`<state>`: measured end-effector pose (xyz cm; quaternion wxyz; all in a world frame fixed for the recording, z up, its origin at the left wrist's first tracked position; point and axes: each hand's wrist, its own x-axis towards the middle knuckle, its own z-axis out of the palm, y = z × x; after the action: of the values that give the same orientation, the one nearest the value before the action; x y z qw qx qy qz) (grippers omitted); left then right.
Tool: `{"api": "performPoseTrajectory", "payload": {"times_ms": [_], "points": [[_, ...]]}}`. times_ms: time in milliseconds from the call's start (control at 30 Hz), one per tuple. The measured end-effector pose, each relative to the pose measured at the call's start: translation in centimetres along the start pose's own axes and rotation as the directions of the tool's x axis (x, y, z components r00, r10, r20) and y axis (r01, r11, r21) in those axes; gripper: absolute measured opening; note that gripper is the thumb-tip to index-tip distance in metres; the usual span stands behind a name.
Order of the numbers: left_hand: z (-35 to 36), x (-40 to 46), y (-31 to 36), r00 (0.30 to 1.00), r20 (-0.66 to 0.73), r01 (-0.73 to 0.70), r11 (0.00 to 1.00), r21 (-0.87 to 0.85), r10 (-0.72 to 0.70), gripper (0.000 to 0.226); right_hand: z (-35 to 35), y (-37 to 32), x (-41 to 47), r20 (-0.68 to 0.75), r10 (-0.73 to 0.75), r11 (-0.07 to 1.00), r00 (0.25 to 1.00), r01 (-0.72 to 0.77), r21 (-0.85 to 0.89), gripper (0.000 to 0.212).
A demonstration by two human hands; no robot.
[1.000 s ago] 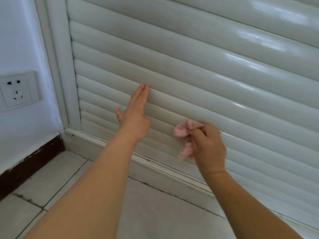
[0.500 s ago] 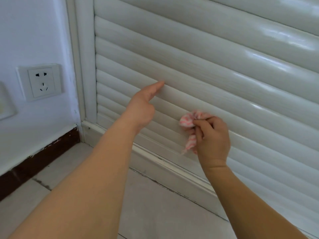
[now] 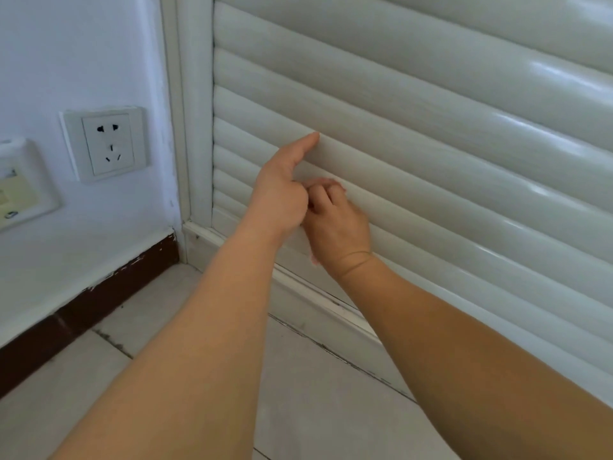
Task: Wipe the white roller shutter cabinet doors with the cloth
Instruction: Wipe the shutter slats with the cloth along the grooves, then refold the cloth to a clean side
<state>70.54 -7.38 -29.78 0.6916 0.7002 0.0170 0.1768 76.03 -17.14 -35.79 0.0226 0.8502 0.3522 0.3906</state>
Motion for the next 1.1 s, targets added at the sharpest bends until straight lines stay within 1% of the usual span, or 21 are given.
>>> {"api": "performPoseTrajectory", "payload": {"times_ms": [33, 133, 167, 233, 300, 367, 433, 500, 567, 600, 667, 700, 767, 833, 867, 900, 933, 967, 1000, 1033, 1100], "points": [[0.0, 0.1, -0.2, 1.000, -0.001, 0.006, 1.000, 0.006, -0.006, 0.079, 0.4, 0.2, -0.4, -0.030, -0.041, 0.996, 0.999, 0.038, -0.080, 0.023], [-0.1, 0.1, -0.8, 1.000, 0.009, -0.030, 0.994, 0.104, 0.029, 0.077, 0.8, 0.7, -2.0, -0.061, -0.133, 0.985, 0.989, 0.125, -0.115, 0.016], [-0.2, 0.3, -1.1, 0.999, 0.018, -0.042, 0.991, 0.130, 0.040, 0.077, 0.9, 1.1, -2.8, -0.023, -0.156, 0.981, 0.988, 0.152, -0.117, 0.008], [-0.2, 0.3, -1.4, 0.997, 0.040, -0.068, 0.986, 0.154, 0.063, 0.076, 0.5, 1.6, -5.2, 0.061, -0.187, 0.973, 0.980, 0.194, -0.127, 0.018], [-0.2, 0.0, -1.5, 0.997, 0.050, -0.064, 0.985, 0.162, 0.056, 0.075, 0.1, 2.1, -7.8, 0.205, -0.143, 0.985, 0.968, 0.160, -0.065, 0.022], [0.0, -0.4, -1.7, 0.998, 0.040, -0.048, 0.983, 0.179, 0.042, 0.075, -1.0, 2.7, -10.2, 0.326, -0.023, 0.999, 0.945, 0.033, -0.026, 0.023], [0.3, -0.8, -1.9, 0.999, 0.039, -0.039, 0.982, 0.185, 0.033, 0.076, -3.2, 3.2, -11.5, 0.404, 0.176, 0.953, 0.898, -0.259, 0.159, 0.013], [1.0, -1.4, -1.3, 0.996, 0.085, -0.043, 0.987, 0.152, 0.031, 0.073, -6.4, 3.5, -11.5, 0.412, 0.403, 0.718, 0.817, -0.561, 0.410, 0.015], [2.4, -2.4, 0.3, 0.982, 0.189, -0.039, 0.997, 0.068, 0.026, 0.065, -9.6, 4.6, -11.3, 0.409, 0.614, 0.418, 0.675, -0.718, 0.557, 0.022], [3.3, -3.0, 1.2, 0.969, 0.246, -0.034, 0.999, 0.033, 0.024, 0.061, -11.0, 5.3, -11.3, 0.460, 0.658, 0.243, 0.596, -0.747, 0.619, 0.021], [5.0, -4.0, 2.8, 0.938, 0.346, -0.008, 1.000, 0.000, 0.008, 0.058, -14.1, 6.1, -11.0, 0.591, 0.648, -0.134, 0.481, -0.691, 0.711, 0.019], [6.1, -4.4, 3.6, 0.916, 0.401, 0.007, 1.000, -0.002, -0.006, 0.059, -16.1, 6.6, -11.1, 0.631, 0.619, -0.279, 0.468, -0.620, 0.734, 0.020], [7.4, -5.1, 4.7, 0.870, 0.491, 0.062, 0.998, -0.009, -0.049, 0.059, -18.6, 7.6, -11.4, 0.697, 0.525, -0.521, 0.489, -0.462, 0.717, 0.029], [8.6, -5.8, 5.8, 0.816, 0.566, 0.159, 0.987, -0.022, -0.119, 0.054, -20.1, 8.7, -12.4, 0.728, 0.419, -0.730, 0.542, -0.276, 0.625, 0.044], [9.1, -6.2, 6.2, 0.790, 0.595, 0.201, 0.979, -0.022, -0.149, 0.048, -20.8, 8.6, -12.8, 0.710, 0.347, -0.778, 0.612, -0.236, 0.583, 0.042], [9.4, -6.5, 6.5, 0.765, 0.621, 0.236, 0.971, -0.030, -0.167, 0.041, -21.2, 9.2, -13.4, 0.619, 0.396, -0.698, 0.679, -0.216, 0.683, 0.038], [9.7, -6.9, 6.8, 0.739, 0.649, 0.277, 0.960, -0.049, -0.180, 0.033, -20.5, 10.4, -15.1, 0.510, 0.426, -0.687, 0.747, -0.099, 0.720, 0.044], [10.0, -7.3, 7.1, 0.710, 0.679, 0.311, 0.949, -0.060, -0.189, 0.025, -19.7, 11.4, -16.6, 0.429, 0.382, -0.740, 0.819, -0.006, 0.672, 0.050], [10.2, -7.7, 7.3, 0.679, 0.706, 0.345, 0.936, -0.064, -0.202, 0.022, -20.0, 11.7, -17.1, 0.401, 0.363, -0.750, 0.841, 0.008, 0.662, 0.052], [10.4, -8.0, 7.4, 0.657, 0.722, 0.371, 0.927, -0.057, -0.218, 0.023, -20.6, 11.3, -17.3, 0.414, 0.377, -0.741, 0.829, 0.002, 0.671, 0.049], [11.1, -8.5, 7.4, 0.656, 0.714, 0.399, 0.916, -0.051, -0.246, 0.023, -22.4, 10.2, -15.3, 0.608, 0.387, -0.698, 0.693, -0.210, 0.684, 0.038]]}}
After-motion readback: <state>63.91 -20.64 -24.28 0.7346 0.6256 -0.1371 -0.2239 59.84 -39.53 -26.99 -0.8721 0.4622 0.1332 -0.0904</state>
